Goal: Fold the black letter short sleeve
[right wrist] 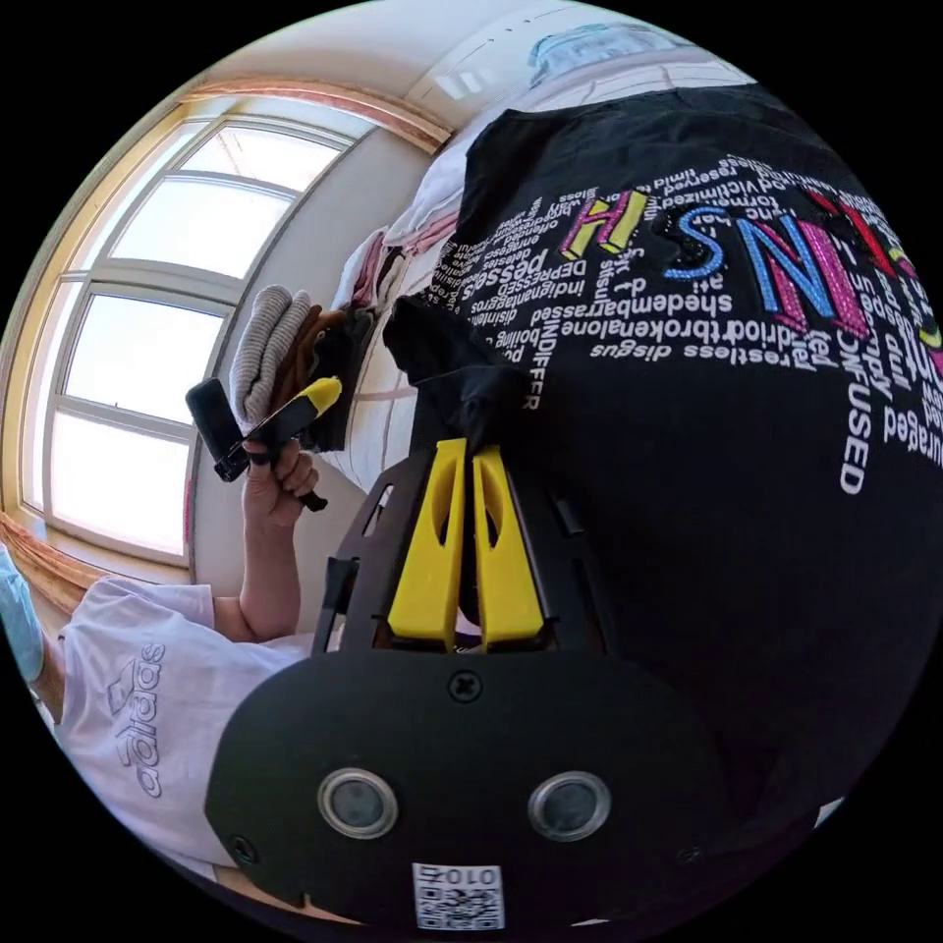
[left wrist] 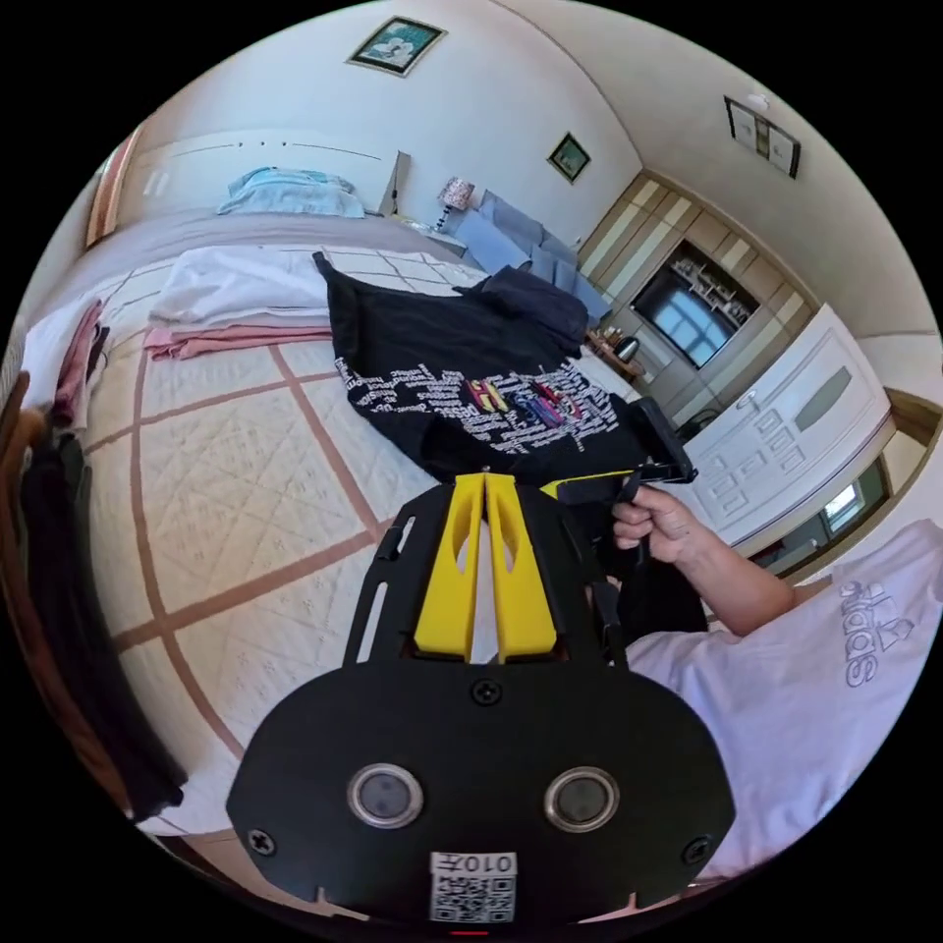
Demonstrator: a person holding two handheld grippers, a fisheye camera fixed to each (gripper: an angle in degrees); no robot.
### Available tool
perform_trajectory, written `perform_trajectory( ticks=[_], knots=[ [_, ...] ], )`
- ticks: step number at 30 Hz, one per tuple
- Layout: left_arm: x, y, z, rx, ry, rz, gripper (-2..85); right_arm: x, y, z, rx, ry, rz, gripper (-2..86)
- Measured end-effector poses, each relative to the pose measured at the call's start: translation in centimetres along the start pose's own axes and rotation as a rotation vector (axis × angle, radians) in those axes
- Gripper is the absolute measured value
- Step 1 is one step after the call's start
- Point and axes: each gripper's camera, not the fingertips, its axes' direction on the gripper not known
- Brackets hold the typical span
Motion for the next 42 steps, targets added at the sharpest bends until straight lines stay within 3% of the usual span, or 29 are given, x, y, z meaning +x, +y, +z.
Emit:
perform_trajectory(
  ticks=[12,21,26,30,33,37,42],
  knots=[
    [5.1,-6.2,7.0,-0.174,-0.312,0.450,3.3,1.0,2.6,0.2,0.037,0.023,-0.077,5.7],
    [6.2,-12.0,11.1,-0.165,-0.286,0.473,5.1,1.4,2.6,0.6,0.064,-0.034,-0.079,5.4],
    [5.0,-13.5,13.1,-0.201,-0.301,0.377,6.3,-1.1,2.9,-1.1,0.189,0.123,-0.193,4.6],
    [4.5,-12.9,10.9,-0.136,-0.318,0.359,8.1,0.4,2.8,0.5,-0.021,0.167,-0.134,7.7],
    [3.5,-12.5,9.9,-0.149,-0.300,0.391,9.2,0.1,5.8,-0.9,0.045,0.163,-0.127,8.0],
    [2.0,-12.4,9.6,-0.189,-0.179,0.422,9.8,-4.1,9.9,1.9,-0.073,0.248,-0.286,8.4],
    [2.2,-13.5,12.2,-0.252,-0.113,0.530,9.8,-8.0,11.8,6.2,-0.037,0.386,-0.402,9.1]
  ],
)
